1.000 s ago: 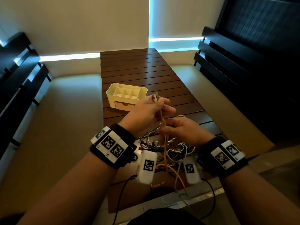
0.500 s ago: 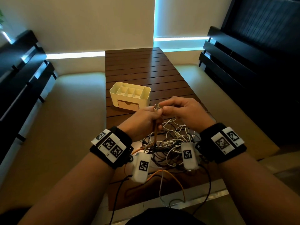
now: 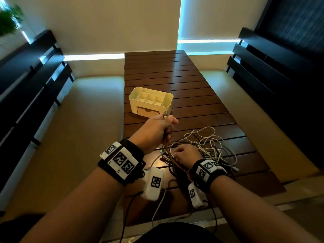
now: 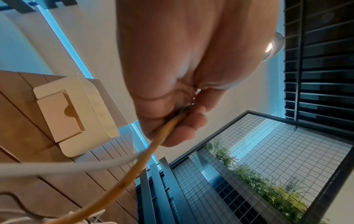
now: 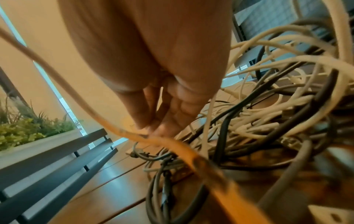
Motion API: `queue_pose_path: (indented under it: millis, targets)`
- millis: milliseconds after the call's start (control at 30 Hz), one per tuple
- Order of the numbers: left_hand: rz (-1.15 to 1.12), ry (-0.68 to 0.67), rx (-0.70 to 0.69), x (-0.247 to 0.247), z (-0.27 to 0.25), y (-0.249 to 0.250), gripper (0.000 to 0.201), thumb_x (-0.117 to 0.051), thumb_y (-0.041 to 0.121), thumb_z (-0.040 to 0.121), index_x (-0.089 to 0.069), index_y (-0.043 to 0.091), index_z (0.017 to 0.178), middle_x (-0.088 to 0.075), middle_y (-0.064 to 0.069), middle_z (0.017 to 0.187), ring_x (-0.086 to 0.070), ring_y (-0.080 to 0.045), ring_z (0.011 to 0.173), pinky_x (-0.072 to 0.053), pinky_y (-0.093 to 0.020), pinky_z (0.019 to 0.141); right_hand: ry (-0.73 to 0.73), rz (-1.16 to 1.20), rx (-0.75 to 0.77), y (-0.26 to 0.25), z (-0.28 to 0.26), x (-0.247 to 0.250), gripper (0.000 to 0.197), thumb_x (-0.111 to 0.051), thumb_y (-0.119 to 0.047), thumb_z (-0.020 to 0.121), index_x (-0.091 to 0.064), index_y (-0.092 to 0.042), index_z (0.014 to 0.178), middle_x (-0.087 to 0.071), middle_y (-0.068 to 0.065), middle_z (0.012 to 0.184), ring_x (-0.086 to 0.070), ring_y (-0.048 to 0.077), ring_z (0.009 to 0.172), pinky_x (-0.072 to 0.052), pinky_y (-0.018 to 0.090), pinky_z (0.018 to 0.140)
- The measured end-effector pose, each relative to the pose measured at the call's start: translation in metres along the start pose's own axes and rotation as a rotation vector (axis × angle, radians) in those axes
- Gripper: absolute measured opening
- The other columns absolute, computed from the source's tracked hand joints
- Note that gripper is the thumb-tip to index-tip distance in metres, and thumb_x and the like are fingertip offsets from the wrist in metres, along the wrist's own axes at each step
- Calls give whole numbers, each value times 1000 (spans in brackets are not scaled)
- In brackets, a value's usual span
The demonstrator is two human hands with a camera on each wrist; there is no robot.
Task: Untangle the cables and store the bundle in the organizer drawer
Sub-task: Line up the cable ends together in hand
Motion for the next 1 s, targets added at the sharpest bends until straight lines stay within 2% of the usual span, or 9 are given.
queue_pose_path:
  millis: [100, 233, 300, 433, 533, 667, 833, 900, 1000]
  targets:
    - [19, -5, -11, 0, 3, 1, 28, -33, 25, 109, -56, 8, 109, -41, 0, 70, -44, -13, 60, -42, -28, 63, 17, -237, -18, 3, 11, 0, 13, -64, -28, 92, -76, -24, 91, -72, 1, 103, -66, 21, 98, -54, 34, 90]
    - [39, -17, -26, -1, 5, 2, 28, -33, 24, 109, -56, 8, 109, -40, 0, 70, -43, -12, 59, -43, -25, 60, 12, -326, -6, 11, 13, -7, 29, -75, -38, 83, -67, -15, 100, -64, 2, 100, -61, 20, 92, -53, 35, 82]
    - [54, -16, -32, 1, 6, 3, 28, -33, 24, 109, -57, 9, 108, -40, 0, 70, -43, -12, 59, -43, -25, 60, 6, -385, 21, 13, 13, -12, 42, -79, -40, 78, -60, -14, 105, -57, 1, 104, -56, 19, 96, -49, 32, 79]
    - [64, -17, -36, 2, 9, 4, 28, -33, 23, 109, -58, 9, 106, -40, 0, 68, -43, -13, 59, -42, -26, 61, 19, -439, 46, 17, 18, -19, 39, -76, -28, 80, -54, -16, 111, -55, 2, 114, -54, 21, 108, -42, 29, 82]
    - [71, -24, -37, 1, 10, 5, 28, -34, 23, 109, -57, 9, 106, -40, 1, 67, -44, -13, 58, -42, -28, 61, 52, -374, 38, 18, 19, -12, 32, -71, -21, 83, -52, -20, 110, -60, 1, 112, -58, 21, 103, -43, 29, 77]
    - [77, -22, -40, -3, 16, 4, 28, -34, 24, 109, -58, 10, 106, -41, 2, 67, -44, -13, 58, -41, -29, 62, 85, -190, 62, 17, 15, 5, 29, -70, -25, 84, -51, -29, 106, -61, -9, 99, -61, 14, 93, -54, 34, 82]
    - [68, -39, -51, -14, 24, 6, 28, -36, 24, 108, -60, 10, 107, -42, 2, 68, -44, -11, 58, -40, -30, 63, 149, -4, 88, 11, 7, 36, 22, -63, -22, 84, -57, -25, 105, -66, 2, 102, -65, 18, 90, -56, 39, 83]
    - [58, -48, -54, -17, 27, 8, 28, -36, 25, 108, -60, 9, 109, -42, 2, 68, -44, -12, 59, -40, -31, 63, 176, 87, 96, 6, 4, 48, 19, -62, -22, 88, -53, -27, 105, -67, 0, 100, -67, 16, 84, -57, 37, 75]
    - [67, -48, -65, -22, 30, 10, 28, -37, 25, 108, -60, 10, 109, -43, 3, 66, -45, -11, 57, -41, -30, 62, 241, 63, 135, -2, -2, 67, 13, -61, -29, 94, -50, -27, 100, -66, -1, 95, -65, 17, 82, -49, 29, 67]
Point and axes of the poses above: each hand's wrist, its own z-axis towards the middle knuckle, its own x-axis out of the back of the hand, y = z × x, the point moved 7 cm from there along z, towards the middle knuckle
